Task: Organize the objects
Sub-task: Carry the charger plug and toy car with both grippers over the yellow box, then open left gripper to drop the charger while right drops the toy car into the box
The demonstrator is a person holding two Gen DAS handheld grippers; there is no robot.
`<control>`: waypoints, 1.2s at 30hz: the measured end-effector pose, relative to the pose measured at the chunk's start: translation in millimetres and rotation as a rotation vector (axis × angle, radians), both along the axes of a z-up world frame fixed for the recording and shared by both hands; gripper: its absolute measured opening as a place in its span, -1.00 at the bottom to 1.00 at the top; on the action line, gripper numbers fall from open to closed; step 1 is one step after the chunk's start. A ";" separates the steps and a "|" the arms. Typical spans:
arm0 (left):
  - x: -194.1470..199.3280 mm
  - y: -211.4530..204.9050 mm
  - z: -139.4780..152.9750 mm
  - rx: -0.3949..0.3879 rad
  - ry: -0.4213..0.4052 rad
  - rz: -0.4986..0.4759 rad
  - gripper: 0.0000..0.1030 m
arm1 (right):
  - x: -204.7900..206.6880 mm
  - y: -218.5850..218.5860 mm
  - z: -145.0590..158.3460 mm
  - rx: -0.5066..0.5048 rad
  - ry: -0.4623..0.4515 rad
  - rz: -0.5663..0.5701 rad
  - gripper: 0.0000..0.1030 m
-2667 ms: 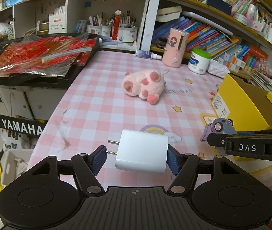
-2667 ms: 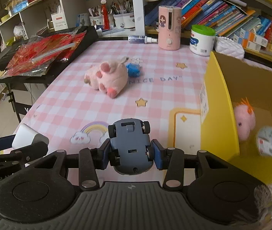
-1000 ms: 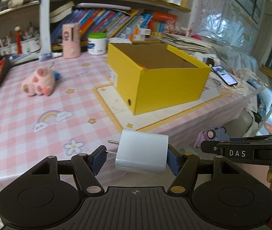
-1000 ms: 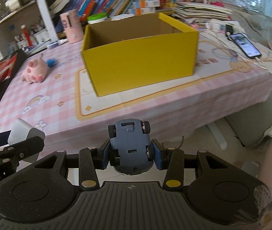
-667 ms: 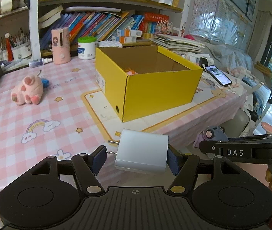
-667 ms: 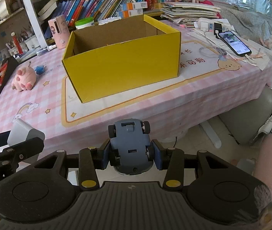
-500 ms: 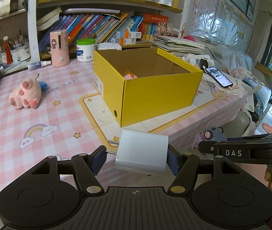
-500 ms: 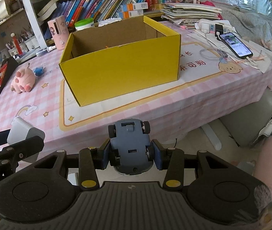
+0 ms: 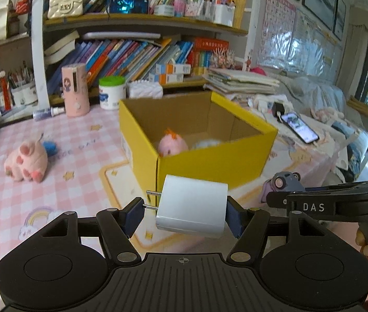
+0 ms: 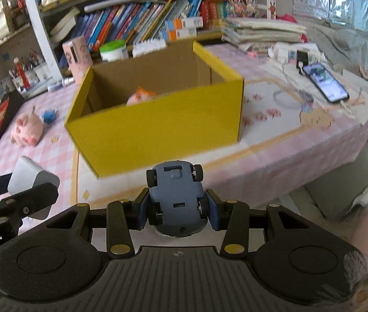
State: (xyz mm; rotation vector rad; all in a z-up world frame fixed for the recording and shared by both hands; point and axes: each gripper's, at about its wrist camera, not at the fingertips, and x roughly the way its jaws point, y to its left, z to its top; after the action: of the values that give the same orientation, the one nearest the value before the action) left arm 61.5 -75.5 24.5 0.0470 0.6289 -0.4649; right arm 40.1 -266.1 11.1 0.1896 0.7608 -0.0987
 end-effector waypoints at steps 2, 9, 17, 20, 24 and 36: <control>9.2 -5.4 7.6 -0.008 -0.026 0.007 0.27 | 8.5 -7.2 8.1 -0.004 -0.028 0.003 -0.20; 43.2 -30.2 27.3 -0.028 -0.112 0.030 0.27 | 48.0 -32.3 38.5 -0.016 -0.137 0.041 -0.20; 84.1 -61.0 14.1 0.013 -0.082 0.065 0.27 | 100.5 -56.6 44.4 -0.037 -0.157 0.111 -0.20; 94.3 -69.4 5.8 0.037 -0.060 0.074 0.27 | 118.1 -58.3 39.4 -0.043 -0.141 0.149 -0.20; 105.8 -78.1 -5.8 0.074 -0.027 0.088 0.27 | 140.2 -56.9 30.8 -0.056 -0.117 0.206 -0.20; 126.7 -91.2 -24.5 0.137 0.033 0.111 0.27 | 194.3 -46.1 3.5 -0.085 -0.019 0.357 -0.20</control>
State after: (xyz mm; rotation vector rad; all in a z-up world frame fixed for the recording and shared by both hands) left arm 188.1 -166.8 0.0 0.1341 0.6916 -0.3156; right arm 234.4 -312.2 14.6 -0.0275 0.7597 0.2093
